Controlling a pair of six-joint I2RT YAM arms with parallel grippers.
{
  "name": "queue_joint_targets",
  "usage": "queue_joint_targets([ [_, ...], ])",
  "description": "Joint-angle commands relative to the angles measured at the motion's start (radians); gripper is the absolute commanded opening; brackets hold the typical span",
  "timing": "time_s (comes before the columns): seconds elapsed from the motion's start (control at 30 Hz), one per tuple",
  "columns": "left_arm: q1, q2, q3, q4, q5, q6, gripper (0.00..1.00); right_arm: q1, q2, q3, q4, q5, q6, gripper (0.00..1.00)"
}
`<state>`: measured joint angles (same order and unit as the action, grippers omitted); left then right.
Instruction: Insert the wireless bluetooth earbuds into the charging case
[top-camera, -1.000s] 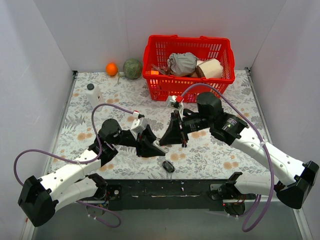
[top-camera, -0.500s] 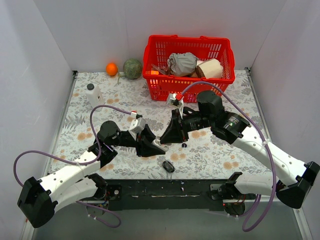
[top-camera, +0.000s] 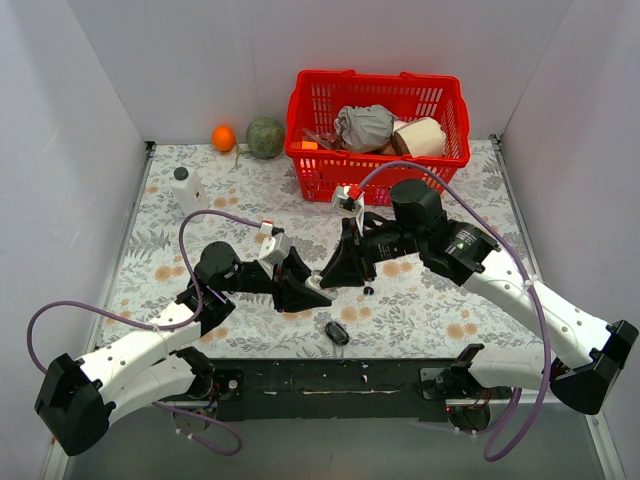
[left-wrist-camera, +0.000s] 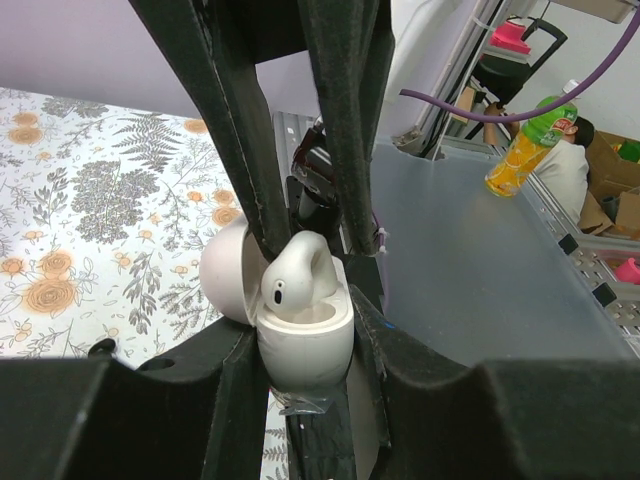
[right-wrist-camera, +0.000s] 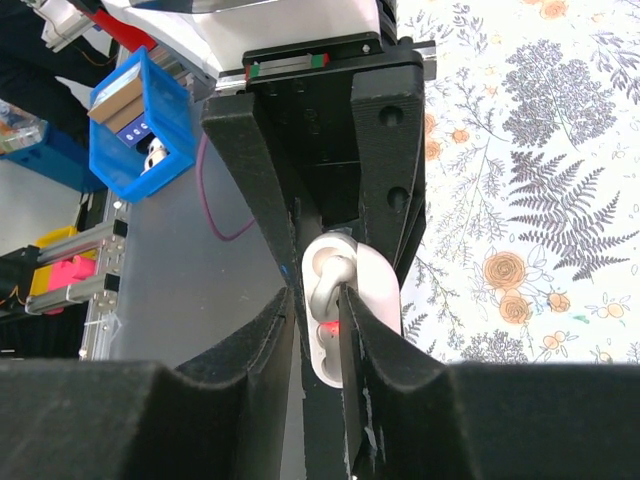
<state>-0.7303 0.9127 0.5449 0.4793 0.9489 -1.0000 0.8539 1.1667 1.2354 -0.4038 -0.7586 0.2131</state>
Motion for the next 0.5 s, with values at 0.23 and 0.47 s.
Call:
queue_joint_targets([
  [0.23,-0.011,-0.012,0.003,0.061,0.025,-0.002,0.00,0.002,0.024,0.067,-0.053,0.088,-0.044,0.11],
  [0.47,-0.015,-0.002,0.009,0.055,0.036,-0.005,0.00,0.043,0.048,0.108,-0.116,0.162,-0.102,0.01],
])
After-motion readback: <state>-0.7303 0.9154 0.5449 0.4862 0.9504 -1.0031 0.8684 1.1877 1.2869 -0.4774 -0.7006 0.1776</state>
